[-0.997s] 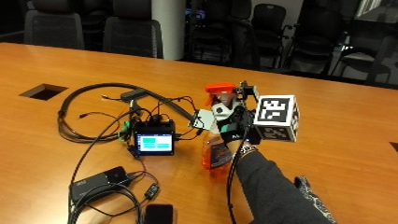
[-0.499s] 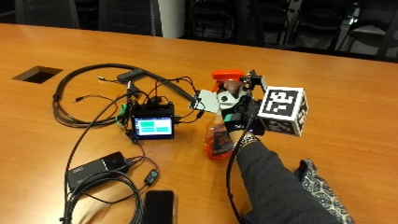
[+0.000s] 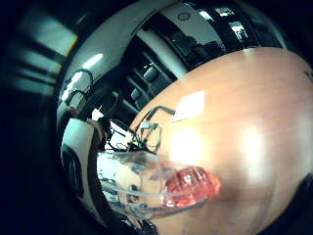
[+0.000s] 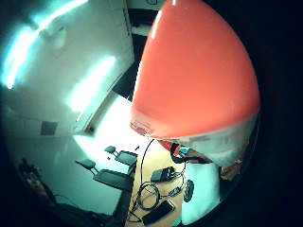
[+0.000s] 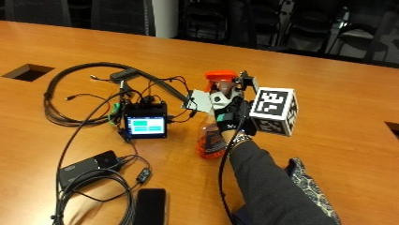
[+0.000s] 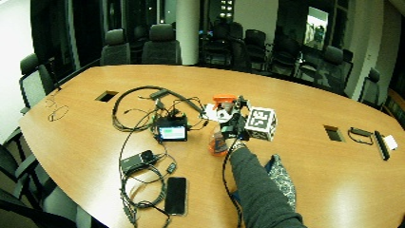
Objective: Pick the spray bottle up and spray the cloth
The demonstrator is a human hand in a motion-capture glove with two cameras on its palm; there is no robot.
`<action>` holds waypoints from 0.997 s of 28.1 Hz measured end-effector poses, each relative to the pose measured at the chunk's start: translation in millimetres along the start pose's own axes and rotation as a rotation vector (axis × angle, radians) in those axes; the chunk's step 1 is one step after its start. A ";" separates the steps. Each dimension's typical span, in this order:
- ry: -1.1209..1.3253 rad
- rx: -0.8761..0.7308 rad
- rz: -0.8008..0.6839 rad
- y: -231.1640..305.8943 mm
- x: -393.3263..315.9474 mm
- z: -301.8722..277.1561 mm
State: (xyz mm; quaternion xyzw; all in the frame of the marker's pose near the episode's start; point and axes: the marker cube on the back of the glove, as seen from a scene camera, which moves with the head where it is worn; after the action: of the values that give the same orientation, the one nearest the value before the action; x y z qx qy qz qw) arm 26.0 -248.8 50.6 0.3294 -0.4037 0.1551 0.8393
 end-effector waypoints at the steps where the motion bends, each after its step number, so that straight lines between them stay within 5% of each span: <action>1: 0.000 -0.009 0.007 0.6 -0.7 4.8; 13: 0.082 -0.304 0.081 5.8 -4.2 42.7; 28: 0.382 -0.730 -0.125 62.1 -41.2 42.9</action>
State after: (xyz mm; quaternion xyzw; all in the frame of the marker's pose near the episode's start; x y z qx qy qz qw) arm -57.1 -232.0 64.6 -0.0006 -0.2484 0.0091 0.9686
